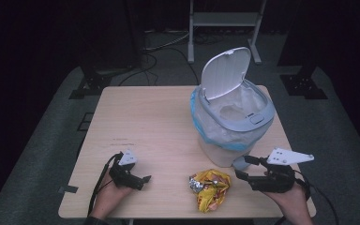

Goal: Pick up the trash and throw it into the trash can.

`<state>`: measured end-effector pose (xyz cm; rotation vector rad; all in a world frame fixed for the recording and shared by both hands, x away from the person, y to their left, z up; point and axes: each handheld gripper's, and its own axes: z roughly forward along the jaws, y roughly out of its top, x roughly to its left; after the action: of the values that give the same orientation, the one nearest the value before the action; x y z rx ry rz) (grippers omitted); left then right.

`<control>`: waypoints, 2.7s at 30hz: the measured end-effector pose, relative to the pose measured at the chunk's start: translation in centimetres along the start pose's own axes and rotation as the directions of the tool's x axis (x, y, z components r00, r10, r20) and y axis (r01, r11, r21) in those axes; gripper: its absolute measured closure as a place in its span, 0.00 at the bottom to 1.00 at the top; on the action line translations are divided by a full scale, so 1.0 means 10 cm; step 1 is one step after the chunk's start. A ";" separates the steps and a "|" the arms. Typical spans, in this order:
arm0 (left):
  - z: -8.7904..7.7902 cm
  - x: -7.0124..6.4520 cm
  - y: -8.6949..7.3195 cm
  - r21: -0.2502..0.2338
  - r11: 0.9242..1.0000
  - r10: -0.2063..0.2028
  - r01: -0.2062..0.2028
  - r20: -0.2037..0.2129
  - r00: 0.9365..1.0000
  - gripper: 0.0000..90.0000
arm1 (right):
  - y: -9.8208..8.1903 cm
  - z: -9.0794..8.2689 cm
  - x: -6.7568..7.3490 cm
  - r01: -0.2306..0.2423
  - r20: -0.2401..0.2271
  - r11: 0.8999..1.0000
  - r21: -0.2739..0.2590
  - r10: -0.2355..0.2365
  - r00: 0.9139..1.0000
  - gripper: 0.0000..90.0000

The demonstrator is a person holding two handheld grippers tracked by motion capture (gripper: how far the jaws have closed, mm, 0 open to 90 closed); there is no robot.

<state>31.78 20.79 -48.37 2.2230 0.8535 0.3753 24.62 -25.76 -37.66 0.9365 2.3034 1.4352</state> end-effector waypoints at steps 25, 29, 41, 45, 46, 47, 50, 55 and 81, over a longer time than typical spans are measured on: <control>0.00 0.00 0.00 0.000 1.000 0.000 0.000 0.000 1.000 0.00 | -0.12 0.30 0.10 0.027 -0.074 0.996 0.080 -0.021 0.997 0.39; 0.00 0.00 0.00 0.000 1.000 0.000 0.000 0.000 1.000 0.00 | -0.14 0.35 0.12 0.036 -0.084 0.995 0.097 -0.028 0.996 0.39; 0.00 0.00 0.00 -0.003 1.000 -0.003 0.003 0.000 1.000 0.00 | -0.21 0.49 0.16 0.056 -0.115 0.987 0.149 -0.039 0.993 0.45; 0.00 0.00 0.00 -0.003 1.000 -0.003 0.003 0.000 1.000 0.00 | -0.24 0.54 0.17 0.066 -0.128 0.984 0.168 -0.045 0.991 0.49; 0.00 0.00 0.00 -0.003 1.000 -0.003 0.003 0.000 1.000 0.00 | -0.24 0.54 0.17 0.066 -0.128 0.984 0.168 -0.045 0.991 0.49; 0.00 0.00 0.00 -0.003 1.000 -0.003 0.003 0.000 1.000 0.00 | -0.25 0.56 0.18 0.070 -0.132 0.982 0.176 -0.047 0.990 0.51; 0.00 0.00 0.00 -0.003 1.000 -0.001 0.001 -0.001 1.000 0.00 | -0.26 0.57 0.18 0.078 -0.135 0.980 0.182 -0.053 0.989 0.52; 0.00 0.00 0.00 -0.002 1.000 0.000 0.000 0.000 1.000 0.00 | -0.28 0.61 0.19 0.085 -0.136 0.977 0.194 -0.059 0.989 0.56; 0.00 0.00 0.00 -0.002 1.000 0.000 0.000 0.000 1.000 0.00 | -0.30 0.66 0.17 0.109 -0.146 0.967 0.229 -0.077 0.986 0.96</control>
<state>31.78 20.79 -48.38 2.2211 0.8532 0.3763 25.70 -20.95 -43.23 0.7995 2.6267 1.2417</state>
